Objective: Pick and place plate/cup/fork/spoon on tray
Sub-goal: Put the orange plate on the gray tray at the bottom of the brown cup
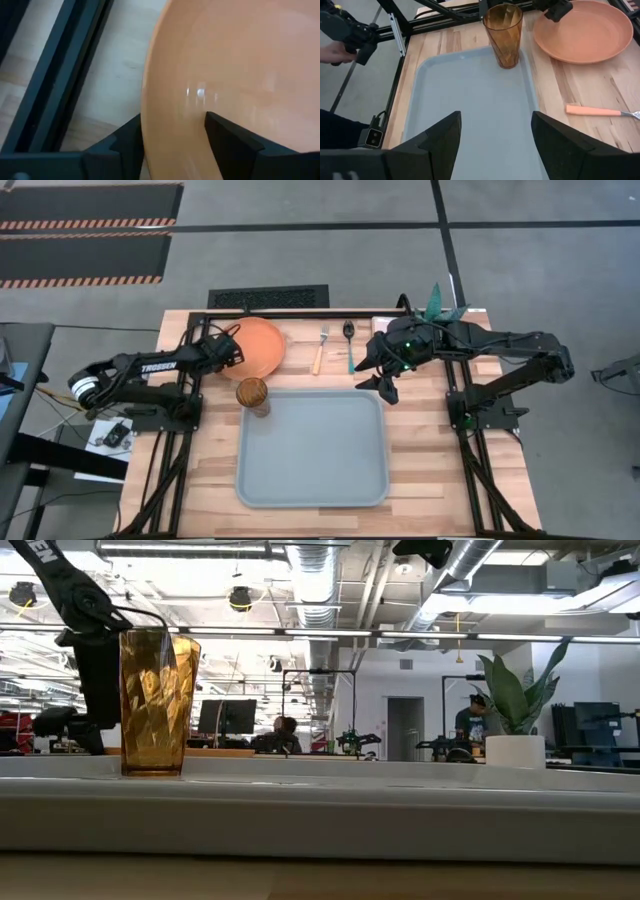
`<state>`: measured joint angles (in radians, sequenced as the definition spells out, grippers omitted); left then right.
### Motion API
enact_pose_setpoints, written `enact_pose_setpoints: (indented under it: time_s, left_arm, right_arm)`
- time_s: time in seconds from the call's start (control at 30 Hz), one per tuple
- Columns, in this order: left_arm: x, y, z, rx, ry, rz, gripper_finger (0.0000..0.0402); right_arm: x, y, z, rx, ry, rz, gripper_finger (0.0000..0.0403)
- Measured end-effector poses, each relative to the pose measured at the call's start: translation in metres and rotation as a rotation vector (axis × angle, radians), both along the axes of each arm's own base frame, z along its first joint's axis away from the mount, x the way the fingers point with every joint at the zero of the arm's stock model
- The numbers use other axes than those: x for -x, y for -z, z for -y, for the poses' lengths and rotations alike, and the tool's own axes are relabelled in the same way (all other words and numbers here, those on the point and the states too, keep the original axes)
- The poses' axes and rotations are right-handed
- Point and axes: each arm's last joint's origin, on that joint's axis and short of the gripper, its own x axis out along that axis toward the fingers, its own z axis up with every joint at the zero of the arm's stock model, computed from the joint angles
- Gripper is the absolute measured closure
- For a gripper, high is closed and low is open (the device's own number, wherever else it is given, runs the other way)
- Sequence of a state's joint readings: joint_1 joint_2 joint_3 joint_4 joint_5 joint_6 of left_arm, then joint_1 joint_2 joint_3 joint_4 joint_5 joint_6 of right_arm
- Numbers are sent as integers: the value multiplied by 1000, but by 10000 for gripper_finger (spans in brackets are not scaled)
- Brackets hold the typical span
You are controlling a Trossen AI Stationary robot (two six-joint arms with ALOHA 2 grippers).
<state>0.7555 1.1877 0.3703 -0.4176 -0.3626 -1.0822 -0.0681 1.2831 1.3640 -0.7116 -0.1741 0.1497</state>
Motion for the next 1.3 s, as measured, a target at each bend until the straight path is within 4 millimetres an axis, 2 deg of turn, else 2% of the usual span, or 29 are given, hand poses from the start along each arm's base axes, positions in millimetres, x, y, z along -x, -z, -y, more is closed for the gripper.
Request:
enact_pose_setpoints:
  time_s: [0.1,0.27,0.33,0.6,0.97,1.17,1.3]
  left_arm:
    - [-1,0,0,-9,-2,4,266]
    - [-3,-1,-3,-28,-4,36,371]
    - [-5,-3,-5,-53,-10,67,390]
    - [-15,-10,-13,-131,-38,234,399]
    - [-18,-36,-16,-303,-55,404,401]
    - [-19,-70,-18,-488,-71,580,401]
    - [-21,-112,-19,-644,28,671,401]
  right_arm:
    - [0,0,0,-2,2,-1,138]
    - [0,0,0,-6,5,-2,138]
    - [0,0,0,-7,5,-2,138]
    - [1,1,0,-9,6,-15,138]
    - [1,1,0,-10,4,-20,138]
    - [1,2,0,-11,2,-24,138]
    - [1,2,0,-11,2,-24,138]
